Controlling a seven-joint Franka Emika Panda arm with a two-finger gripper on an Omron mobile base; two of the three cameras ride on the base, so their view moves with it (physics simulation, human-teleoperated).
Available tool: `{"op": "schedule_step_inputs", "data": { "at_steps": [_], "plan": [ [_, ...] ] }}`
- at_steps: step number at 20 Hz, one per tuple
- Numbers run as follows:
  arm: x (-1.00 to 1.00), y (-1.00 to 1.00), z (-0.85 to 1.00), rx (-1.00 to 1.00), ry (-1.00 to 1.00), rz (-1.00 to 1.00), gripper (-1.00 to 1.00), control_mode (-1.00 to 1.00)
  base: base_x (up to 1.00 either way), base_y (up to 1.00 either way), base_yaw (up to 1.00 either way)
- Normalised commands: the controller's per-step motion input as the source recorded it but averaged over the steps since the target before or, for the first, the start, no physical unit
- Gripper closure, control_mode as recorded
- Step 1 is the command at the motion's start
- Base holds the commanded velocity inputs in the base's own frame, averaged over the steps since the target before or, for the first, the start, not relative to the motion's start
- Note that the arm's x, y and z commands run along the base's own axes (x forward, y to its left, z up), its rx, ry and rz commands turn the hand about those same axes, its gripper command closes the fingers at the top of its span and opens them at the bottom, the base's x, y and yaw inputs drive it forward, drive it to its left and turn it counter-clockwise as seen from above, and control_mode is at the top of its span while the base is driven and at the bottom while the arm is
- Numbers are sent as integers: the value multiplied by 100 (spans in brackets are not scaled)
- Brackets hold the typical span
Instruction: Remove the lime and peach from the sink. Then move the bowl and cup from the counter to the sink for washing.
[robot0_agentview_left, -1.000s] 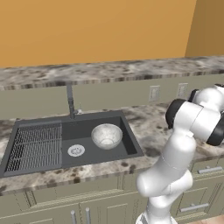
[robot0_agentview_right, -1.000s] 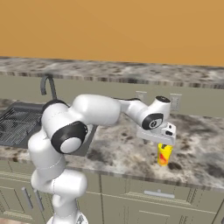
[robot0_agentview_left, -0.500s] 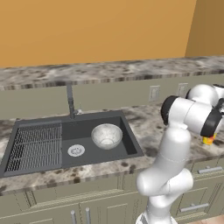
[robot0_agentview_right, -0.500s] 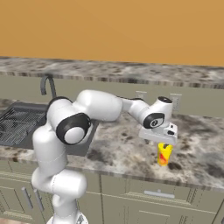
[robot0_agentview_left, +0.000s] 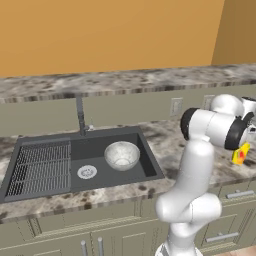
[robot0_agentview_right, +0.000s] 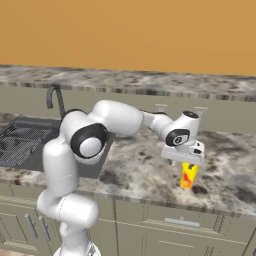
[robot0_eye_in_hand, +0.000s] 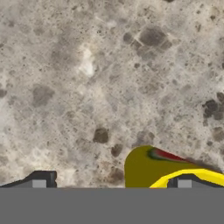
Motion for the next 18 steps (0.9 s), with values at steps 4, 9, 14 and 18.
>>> {"op": "schedule_step_inputs", "data": {
  "at_steps": [4,9,14,18],
  "plan": [
    [12,-8,-13,0,0,0,-100,-100,0,0,0],
    [1,-4,-16,0,0,0,-100,-100,0,0,0],
    [-5,0,-20,0,0,0,-100,-100,0,0,0],
    [0,0,-18,0,0,0,100,-100,0,0,0]
  ]
}}
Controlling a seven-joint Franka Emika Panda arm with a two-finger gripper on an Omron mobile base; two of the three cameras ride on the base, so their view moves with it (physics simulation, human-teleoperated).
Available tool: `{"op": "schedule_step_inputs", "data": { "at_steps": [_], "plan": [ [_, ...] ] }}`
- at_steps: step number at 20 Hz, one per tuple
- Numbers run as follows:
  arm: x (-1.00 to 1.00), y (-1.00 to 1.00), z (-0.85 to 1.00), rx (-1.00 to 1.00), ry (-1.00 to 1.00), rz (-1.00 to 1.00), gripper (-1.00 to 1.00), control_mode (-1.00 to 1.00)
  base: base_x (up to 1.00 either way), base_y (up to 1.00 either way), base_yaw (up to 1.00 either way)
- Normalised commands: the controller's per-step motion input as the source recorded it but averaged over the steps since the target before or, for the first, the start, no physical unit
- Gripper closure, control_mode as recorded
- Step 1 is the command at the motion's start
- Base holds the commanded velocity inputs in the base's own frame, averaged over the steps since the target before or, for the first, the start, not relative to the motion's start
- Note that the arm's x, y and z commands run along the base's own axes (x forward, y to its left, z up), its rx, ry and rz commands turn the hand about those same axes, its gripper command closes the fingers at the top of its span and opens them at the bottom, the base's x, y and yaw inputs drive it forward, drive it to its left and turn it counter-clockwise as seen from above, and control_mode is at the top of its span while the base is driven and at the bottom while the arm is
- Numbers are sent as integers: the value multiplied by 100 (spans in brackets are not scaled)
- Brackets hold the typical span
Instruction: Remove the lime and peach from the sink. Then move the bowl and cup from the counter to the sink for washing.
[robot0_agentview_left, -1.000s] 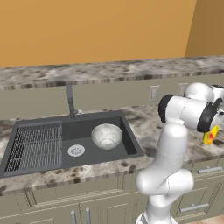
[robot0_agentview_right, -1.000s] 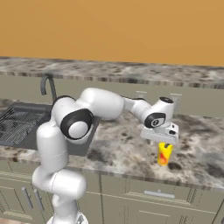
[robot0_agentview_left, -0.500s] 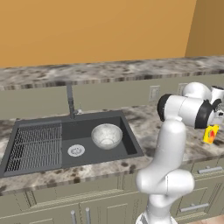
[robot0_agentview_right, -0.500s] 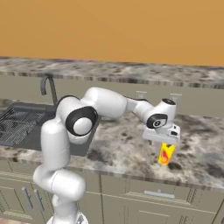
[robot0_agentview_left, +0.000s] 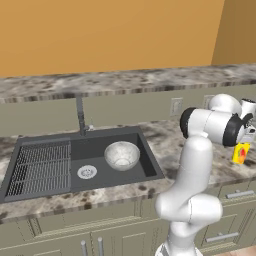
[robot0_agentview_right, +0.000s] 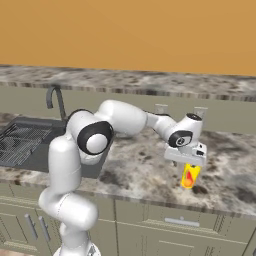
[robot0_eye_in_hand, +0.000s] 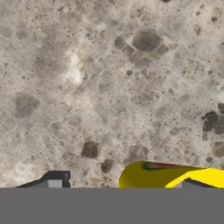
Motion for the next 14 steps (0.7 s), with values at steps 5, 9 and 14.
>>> {"op": "schedule_step_inputs", "data": {
  "at_steps": [5,9,14],
  "plan": [
    [-14,0,-19,0,0,0,100,-100,0,0,0],
    [-25,0,-22,0,0,0,100,-100,0,0,0],
    [-17,13,0,-1,0,0,100,-100,0,0,0]
  ]
}}
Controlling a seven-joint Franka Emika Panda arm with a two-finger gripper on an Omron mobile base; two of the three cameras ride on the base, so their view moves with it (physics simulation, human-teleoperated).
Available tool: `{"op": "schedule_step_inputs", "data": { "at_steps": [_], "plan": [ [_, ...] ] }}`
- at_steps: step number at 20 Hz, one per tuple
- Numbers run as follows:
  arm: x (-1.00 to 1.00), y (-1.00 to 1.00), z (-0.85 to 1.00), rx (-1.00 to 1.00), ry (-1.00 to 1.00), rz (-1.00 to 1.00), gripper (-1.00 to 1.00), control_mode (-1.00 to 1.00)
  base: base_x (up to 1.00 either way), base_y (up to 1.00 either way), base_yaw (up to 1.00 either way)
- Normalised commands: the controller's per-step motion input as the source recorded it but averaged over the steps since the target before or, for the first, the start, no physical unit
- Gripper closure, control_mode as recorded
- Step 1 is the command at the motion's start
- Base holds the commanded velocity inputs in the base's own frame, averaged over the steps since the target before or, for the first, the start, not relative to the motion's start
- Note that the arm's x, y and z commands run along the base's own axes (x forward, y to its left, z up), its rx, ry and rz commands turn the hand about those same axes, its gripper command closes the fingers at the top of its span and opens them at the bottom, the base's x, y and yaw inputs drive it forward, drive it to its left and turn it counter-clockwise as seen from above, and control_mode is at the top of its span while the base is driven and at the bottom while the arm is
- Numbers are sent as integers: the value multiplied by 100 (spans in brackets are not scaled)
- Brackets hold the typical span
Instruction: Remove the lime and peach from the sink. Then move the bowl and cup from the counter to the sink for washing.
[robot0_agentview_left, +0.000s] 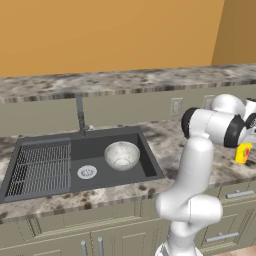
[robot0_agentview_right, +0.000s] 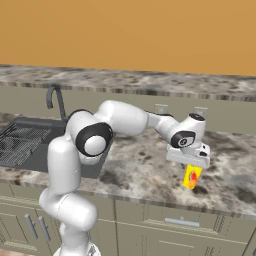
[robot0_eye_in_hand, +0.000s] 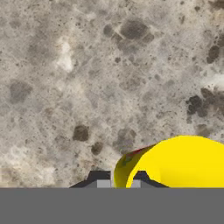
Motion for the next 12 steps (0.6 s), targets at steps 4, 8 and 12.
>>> {"op": "schedule_step_inputs", "data": {
  "at_steps": [4,8,12],
  "plan": [
    [-18,14,15,-3,-6,0,100,-100,0,0,0],
    [-22,24,15,0,-26,6,100,-100,0,0,0],
    [-18,29,16,-1,-32,10,100,-100,0,0,0]
  ]
}}
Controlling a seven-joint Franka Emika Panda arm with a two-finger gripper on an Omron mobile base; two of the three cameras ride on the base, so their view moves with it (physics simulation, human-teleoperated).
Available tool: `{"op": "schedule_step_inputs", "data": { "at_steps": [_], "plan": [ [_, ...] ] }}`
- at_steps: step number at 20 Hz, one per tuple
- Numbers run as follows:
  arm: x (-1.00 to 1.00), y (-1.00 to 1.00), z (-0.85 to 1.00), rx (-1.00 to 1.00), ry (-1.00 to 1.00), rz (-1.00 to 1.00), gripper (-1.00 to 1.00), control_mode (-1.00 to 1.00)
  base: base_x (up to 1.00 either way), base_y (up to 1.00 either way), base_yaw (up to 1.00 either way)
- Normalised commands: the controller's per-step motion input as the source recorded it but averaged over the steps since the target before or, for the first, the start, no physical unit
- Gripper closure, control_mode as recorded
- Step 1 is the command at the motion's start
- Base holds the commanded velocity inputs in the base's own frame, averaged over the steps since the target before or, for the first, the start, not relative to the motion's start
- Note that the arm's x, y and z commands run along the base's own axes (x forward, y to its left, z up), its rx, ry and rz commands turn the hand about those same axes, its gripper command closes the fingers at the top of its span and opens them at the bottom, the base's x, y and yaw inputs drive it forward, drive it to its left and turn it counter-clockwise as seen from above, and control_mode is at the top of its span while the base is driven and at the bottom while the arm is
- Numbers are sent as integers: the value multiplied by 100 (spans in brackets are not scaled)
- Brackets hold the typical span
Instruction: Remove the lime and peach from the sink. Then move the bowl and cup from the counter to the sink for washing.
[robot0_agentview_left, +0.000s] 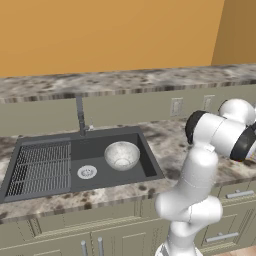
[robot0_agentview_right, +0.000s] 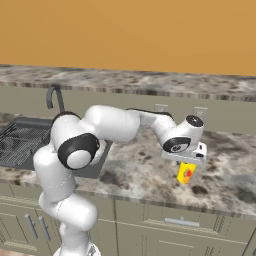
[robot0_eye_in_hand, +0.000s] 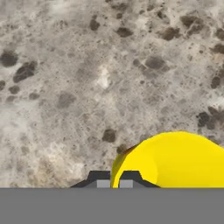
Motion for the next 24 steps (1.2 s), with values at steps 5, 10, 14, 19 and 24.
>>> {"op": "schedule_step_inputs", "data": {
  "at_steps": [5,10,14,19,24],
  "plan": [
    [-4,33,19,-9,-12,17,100,-100,0,0,0],
    [-1,31,28,-17,-1,19,100,-100,0,0,0],
    [-10,34,24,-14,-3,19,100,-100,0,0,0],
    [-3,39,20,-12,0,24,100,-100,0,0,0],
    [-3,38,16,-8,1,32,100,-100,0,0,0]
  ]
}}
